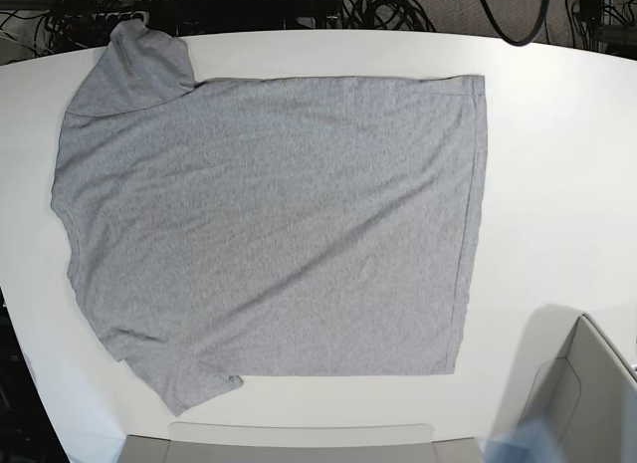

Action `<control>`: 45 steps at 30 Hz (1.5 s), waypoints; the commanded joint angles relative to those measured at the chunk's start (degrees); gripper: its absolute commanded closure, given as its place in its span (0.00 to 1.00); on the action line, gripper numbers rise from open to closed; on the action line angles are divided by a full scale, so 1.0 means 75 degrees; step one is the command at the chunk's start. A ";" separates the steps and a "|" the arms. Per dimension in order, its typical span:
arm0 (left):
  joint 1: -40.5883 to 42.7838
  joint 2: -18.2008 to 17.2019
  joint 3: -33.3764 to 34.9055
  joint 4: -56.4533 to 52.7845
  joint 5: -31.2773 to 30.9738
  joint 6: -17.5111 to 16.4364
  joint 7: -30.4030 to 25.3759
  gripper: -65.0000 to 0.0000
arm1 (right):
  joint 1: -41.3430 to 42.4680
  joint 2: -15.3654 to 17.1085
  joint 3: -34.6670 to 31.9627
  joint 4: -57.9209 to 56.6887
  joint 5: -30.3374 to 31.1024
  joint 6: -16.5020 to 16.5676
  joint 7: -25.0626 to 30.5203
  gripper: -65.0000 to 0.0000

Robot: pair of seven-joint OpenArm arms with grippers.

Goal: Fold the T-shirt properly

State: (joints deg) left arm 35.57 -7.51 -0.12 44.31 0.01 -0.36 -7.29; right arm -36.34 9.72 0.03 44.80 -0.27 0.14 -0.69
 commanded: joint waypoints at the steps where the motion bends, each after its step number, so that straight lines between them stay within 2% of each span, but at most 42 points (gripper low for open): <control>1: 0.0479 -0.0048 -0.0025 0.0439 0.0004 0.0066 0.0017 1.00 | -0.0377 0.0012 0.0025 0.0480 0.0019 0.0081 0.0098 0.99; 6: 0.1511 -0.0048 -0.0025 0.2291 0.0004 0.0066 0.0556 1.00 | -0.1678 0.0152 0.0060 0.2520 0.0031 0.0046 0.0156 0.99; 8: 0.1874 -0.0048 -0.0025 0.2935 0.0004 0.0066 0.0568 1.00 | -0.2170 0.0152 0.0072 0.3153 0.0124 0.0034 0.0496 0.99; 12: 0.2472 -0.0048 -0.0025 0.4119 -0.0007 0.0066 0.0579 1.00 | -0.3014 0.0363 0.0447 0.4196 0.0875 0.0022 0.1117 0.99; 15: 0.2847 -0.0048 -0.0201 0.5045 -0.0007 0.0066 0.0661 1.00 | -0.3507 0.0398 0.0963 0.5063 0.1472 0.0022 0.1164 0.99; 22: 0.3234 -0.0048 -0.0623 0.7179 -0.0007 0.0066 0.1447 1.00 | -0.4327 0.0375 0.2604 0.7560 0.2363 0.0022 0.1141 0.99; 27: 0.3234 -0.0048 -0.0623 0.7718 -0.0007 0.0066 0.1681 1.00 | -0.4421 0.0387 0.3483 0.8697 0.3149 0.0022 0.1094 0.98; 29: 0.3210 -0.0048 -0.0552 0.7694 -0.0007 0.0066 0.1740 1.00 | -0.4409 0.0422 0.3788 0.9048 0.3606 0.0022 0.0660 0.93; 32: 0.3140 -0.0025 -0.0541 0.7694 -0.0007 0.0054 0.1798 1.00 | -0.4198 0.0516 0.4538 0.9541 0.4719 0.0092 -0.0664 0.82; 35: 0.2976 -0.0013 -0.0541 0.7694 -0.0007 0.0054 0.1798 1.00 | -0.3729 0.0738 0.5206 0.9517 0.5997 0.0245 -0.1918 0.77; 37: 0.2929 -0.0013 -0.0541 0.7694 -0.0007 0.0054 0.1798 1.00 | -0.3343 0.0715 0.5933 0.9400 0.6606 0.0901 -0.2716 0.75; 39: 0.2929 -0.0013 -0.0541 0.7706 -0.0007 0.0054 0.1798 1.00 | -0.2897 0.0480 0.6659 0.9236 0.6935 0.1886 -0.3384 0.74; 41: 0.2859 -0.0013 -0.0541 0.7706 -0.0007 0.0054 0.1798 1.00 | -0.2299 0.0316 0.7433 0.9072 0.7110 0.3105 -0.4462 0.71; 45: 0.2823 -0.0013 -0.0541 0.7706 -0.0007 0.0054 0.1798 0.99 | -0.0998 0.0258 0.8746 0.8439 0.6946 0.5314 -0.6888 0.67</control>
State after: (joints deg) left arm 55.99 -7.49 -4.08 101.23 -0.03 -0.40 7.53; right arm -42.98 10.79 65.19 107.48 51.48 39.44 -54.46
